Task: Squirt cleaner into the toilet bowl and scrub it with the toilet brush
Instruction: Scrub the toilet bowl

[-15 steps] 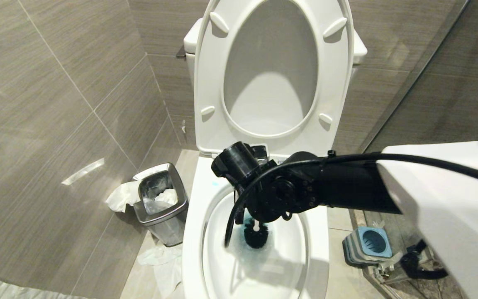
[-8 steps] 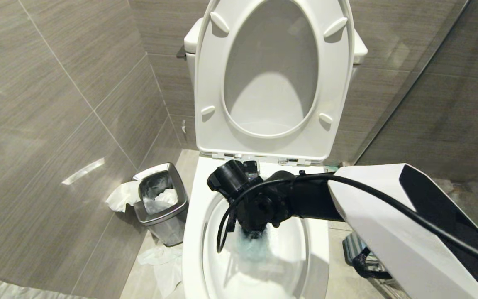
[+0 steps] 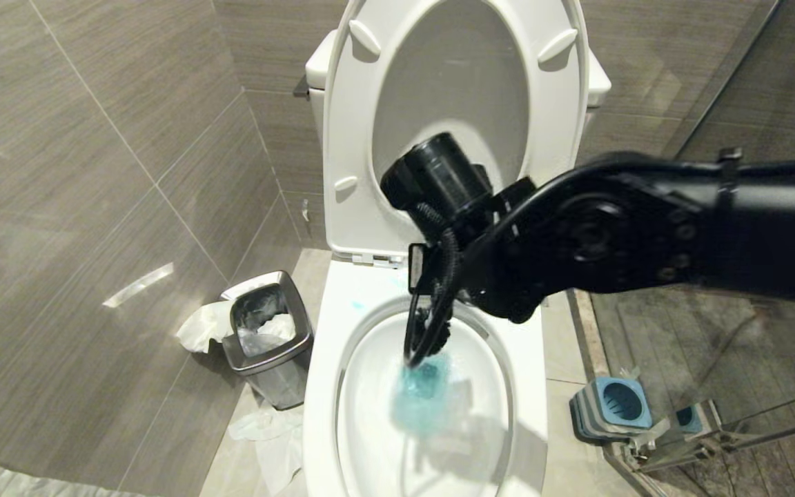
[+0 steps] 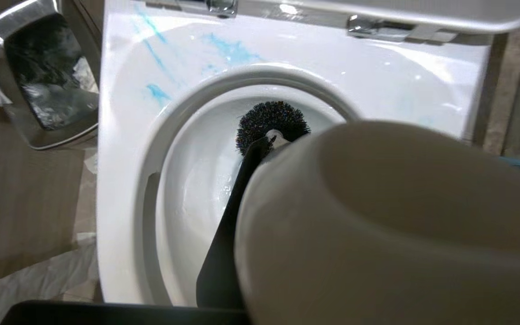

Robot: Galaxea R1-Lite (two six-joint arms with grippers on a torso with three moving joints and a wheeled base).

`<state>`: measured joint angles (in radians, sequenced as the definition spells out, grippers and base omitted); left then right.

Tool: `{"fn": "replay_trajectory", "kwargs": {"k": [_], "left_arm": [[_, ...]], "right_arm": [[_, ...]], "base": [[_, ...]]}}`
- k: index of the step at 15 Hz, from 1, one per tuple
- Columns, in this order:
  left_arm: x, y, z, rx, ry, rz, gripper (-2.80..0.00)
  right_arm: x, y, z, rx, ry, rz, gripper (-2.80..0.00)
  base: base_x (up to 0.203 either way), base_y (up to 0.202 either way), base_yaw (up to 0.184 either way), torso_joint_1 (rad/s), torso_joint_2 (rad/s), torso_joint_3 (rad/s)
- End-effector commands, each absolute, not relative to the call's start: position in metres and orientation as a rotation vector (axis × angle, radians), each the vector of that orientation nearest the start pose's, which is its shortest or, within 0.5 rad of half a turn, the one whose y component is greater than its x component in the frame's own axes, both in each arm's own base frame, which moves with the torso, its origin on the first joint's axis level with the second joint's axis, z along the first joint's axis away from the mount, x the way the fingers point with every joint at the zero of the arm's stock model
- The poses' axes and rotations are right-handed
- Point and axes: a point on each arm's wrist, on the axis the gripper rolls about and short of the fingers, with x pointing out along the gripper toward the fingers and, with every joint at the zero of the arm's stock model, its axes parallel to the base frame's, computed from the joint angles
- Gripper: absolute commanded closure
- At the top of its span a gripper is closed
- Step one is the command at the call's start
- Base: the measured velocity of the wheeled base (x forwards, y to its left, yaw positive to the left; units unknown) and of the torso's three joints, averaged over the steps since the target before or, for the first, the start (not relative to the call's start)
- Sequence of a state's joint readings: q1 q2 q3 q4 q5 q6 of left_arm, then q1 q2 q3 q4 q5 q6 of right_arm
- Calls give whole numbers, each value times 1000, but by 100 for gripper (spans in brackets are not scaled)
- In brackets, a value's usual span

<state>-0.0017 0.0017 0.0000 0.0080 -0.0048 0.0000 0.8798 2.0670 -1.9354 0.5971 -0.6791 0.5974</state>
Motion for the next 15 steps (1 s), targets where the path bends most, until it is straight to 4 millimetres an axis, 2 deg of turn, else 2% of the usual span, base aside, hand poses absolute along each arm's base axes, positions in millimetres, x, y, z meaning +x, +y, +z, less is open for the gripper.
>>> {"fn": "replay_trajectory", "kwargs": {"k": [1,4,15], "left_arm": [[-22,0,74,0,12,-7,0],[-22,0,74,0,12,-6,0],[-22,0,74,0,12,-6,0]], "right_arm": [[240,269,294,125,502,44,0],[231,261,304,127,503,51,0],[211,250,310,108,569,65,0]], "base": [[0,0,0,0,0,0],[0,0,0,0,0,0],[0,0,0,0,0,0]]}}
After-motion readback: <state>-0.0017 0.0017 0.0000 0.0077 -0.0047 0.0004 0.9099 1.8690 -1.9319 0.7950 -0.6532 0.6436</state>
